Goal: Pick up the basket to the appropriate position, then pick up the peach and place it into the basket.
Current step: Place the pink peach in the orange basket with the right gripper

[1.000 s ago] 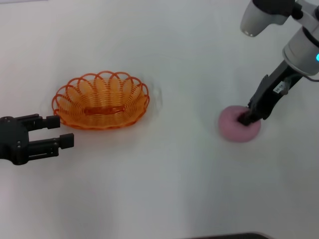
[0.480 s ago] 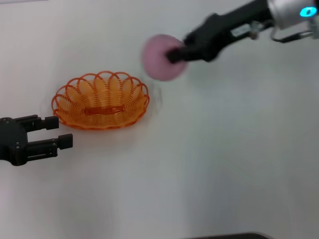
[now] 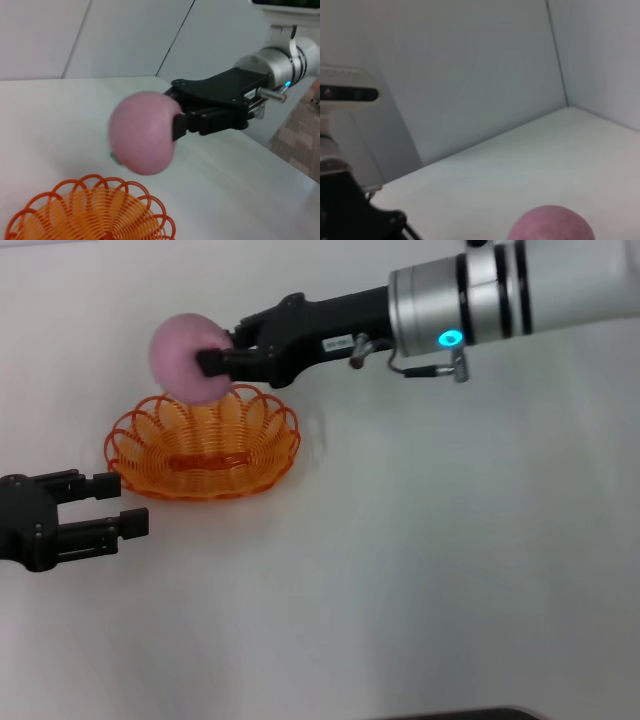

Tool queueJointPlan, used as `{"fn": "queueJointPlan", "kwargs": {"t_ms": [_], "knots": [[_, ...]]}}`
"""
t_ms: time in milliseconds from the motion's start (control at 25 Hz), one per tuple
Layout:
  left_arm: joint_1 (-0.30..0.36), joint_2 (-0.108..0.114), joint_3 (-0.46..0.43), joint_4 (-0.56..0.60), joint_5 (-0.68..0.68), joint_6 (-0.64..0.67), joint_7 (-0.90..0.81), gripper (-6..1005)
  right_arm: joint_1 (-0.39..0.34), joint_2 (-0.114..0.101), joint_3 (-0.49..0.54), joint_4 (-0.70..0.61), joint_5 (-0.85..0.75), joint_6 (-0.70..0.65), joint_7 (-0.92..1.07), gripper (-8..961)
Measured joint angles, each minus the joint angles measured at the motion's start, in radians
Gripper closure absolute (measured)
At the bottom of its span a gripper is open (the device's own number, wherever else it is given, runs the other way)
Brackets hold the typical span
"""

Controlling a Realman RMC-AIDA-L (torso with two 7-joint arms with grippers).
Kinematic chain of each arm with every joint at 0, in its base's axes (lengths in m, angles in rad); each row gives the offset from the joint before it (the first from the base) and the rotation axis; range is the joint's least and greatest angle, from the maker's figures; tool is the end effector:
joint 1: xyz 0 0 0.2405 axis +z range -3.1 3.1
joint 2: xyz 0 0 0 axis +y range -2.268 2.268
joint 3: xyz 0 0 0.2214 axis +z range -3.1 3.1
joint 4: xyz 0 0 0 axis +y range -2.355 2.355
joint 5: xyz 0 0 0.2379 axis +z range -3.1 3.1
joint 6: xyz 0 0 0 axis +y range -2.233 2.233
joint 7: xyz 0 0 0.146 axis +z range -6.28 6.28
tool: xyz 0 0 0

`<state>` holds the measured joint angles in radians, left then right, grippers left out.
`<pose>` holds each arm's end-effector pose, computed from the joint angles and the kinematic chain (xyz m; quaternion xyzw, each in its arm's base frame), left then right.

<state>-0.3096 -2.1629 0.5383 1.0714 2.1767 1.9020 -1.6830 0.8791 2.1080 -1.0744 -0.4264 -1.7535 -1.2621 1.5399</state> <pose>-0.2799 0.2615 0.0715 -0.9144 -0.3334 -0.2116 0.0887 0.1295 0.3878 -0.0746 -0.9535 0.2009 0.2210 0.0407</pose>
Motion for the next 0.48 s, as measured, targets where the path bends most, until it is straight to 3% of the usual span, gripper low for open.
{"fn": "queueJointPlan", "kwargs": {"t_ms": [200, 480], "knots": [[-0.001, 0.0, 0.0, -0.01, 0.0, 0.0, 0.0, 263, -0.015, 0.0, -0.11, 0.041, 0.157, 0.049, -0.056, 666], [-0.002, 0.0, 0.0, -0.01, 0.0, -0.001, -0.001, 263, -0.037, -0.005, -0.117, 0.031, 0.175, 0.039, -0.053, 354]]}}
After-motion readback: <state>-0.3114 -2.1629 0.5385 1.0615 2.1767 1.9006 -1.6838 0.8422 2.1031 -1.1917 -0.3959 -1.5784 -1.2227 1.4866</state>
